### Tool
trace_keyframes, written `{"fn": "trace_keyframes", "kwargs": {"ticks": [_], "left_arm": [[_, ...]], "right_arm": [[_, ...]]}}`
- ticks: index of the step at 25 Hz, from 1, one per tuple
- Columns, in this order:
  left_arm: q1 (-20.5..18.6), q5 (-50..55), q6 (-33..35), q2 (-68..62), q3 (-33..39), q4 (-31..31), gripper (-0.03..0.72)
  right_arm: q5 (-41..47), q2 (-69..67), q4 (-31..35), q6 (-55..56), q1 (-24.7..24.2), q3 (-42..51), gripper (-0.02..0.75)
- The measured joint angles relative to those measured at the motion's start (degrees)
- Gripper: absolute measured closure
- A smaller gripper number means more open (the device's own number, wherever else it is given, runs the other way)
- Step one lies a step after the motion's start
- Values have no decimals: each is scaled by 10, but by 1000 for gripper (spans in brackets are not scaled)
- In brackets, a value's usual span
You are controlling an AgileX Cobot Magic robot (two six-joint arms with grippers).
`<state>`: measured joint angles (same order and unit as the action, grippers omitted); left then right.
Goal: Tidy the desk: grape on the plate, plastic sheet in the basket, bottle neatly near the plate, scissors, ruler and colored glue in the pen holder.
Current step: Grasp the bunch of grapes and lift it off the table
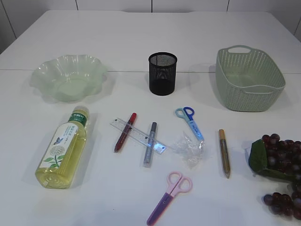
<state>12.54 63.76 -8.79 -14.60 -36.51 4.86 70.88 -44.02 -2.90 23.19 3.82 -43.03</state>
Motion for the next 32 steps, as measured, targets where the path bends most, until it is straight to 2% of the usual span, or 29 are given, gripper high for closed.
{"fn": "trace_keyframes", "kwargs": {"ticks": [4, 10, 17, 24, 32], "left_arm": [[0, -6, 0, -1, 0, 20, 275], [0, -10, 0, -3, 0, 24, 267], [0, -11, 0, -4, 0, 24, 266], [0, 0, 0, -33, -15, 24, 265], [0, 2, 0, -35, -28, 24, 265]], "right_arm": [[0, -62, 22, 4, 0, -37, 287], [0, -158, 39, 5, 0, -67, 250], [-1, -246, 39, 3, 0, -69, 247], [-48, -304, 38, 1, 0, -71, 247], [-58, -377, 9, -1, 0, -71, 246]]}}
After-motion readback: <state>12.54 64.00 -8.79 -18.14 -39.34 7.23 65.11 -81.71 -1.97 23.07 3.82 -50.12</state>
